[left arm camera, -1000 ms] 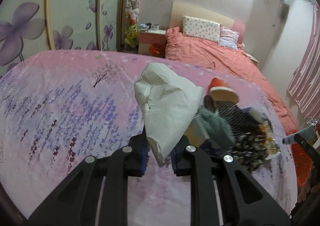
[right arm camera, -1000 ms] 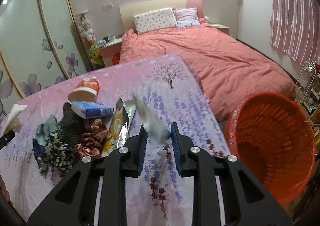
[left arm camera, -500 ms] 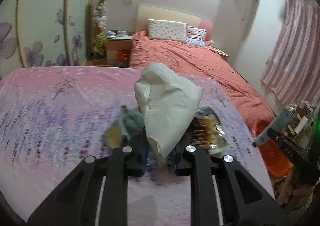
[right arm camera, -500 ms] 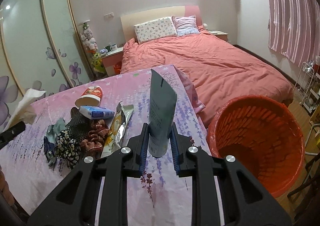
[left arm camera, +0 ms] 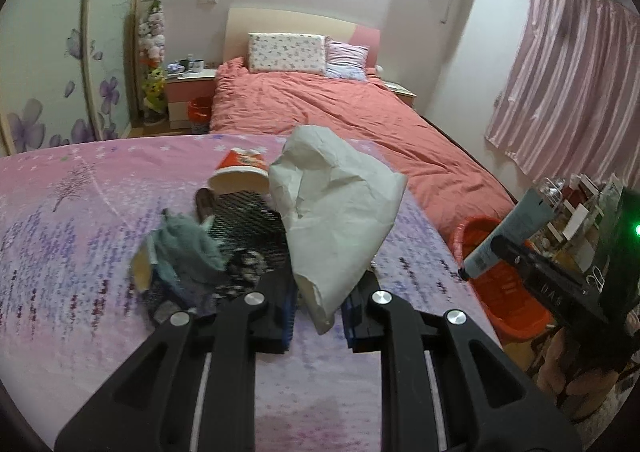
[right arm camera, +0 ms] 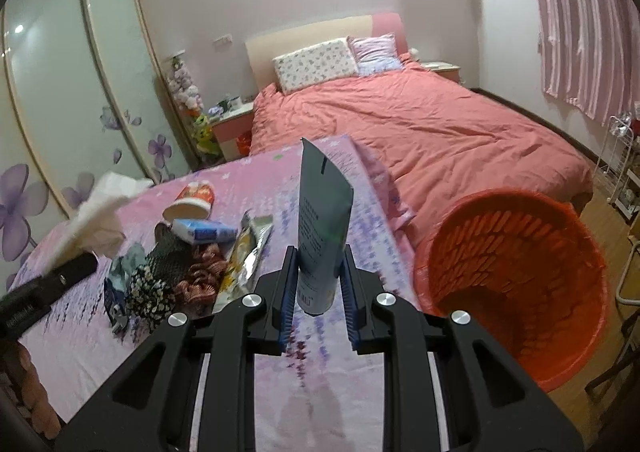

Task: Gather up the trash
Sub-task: 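Carry the white bag and blue tube to the orange basket with both tools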

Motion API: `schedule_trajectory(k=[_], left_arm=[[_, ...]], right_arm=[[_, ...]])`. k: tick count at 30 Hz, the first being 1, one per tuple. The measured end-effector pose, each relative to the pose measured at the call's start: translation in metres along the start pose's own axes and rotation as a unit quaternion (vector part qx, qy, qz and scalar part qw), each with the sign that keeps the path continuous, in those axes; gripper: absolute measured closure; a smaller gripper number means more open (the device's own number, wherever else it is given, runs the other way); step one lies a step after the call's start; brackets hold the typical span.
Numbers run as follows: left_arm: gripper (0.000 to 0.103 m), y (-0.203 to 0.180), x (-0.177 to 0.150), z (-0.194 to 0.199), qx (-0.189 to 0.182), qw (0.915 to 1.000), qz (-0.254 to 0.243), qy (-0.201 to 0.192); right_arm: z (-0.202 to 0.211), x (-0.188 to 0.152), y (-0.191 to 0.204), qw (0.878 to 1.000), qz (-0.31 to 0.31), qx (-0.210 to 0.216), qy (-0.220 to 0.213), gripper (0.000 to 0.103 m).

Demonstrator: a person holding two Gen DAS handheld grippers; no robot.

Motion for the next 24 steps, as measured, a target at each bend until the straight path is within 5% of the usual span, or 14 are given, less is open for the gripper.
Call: schedule_trajectory(k=[13,24], left_arm=[[0.084,-0.111,-0.018,-0.041,-0.104,0.9925,-0.057,0.03],[0.084,-0.204,-0.036,-0.105,-0.16,0.9775,-0.107,0.086]], right_arm=[[0.043,0.0,-0.102,0.994,-0.051,-0.094,-0.029,0.082],[0.031,-0.006,-0.159,0.99,-0.096,-0.106,-0.021,0.082]])
Point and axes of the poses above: each gripper's, at about its wrist camera, not at the fingertips, and z roughly against the way its jaws point, y to its left, x to its top, the point moved 1 cm from there along -z, roughly the way its jaws point, and after that the axes turned 5 degrees about z, right-handed, at the moved point
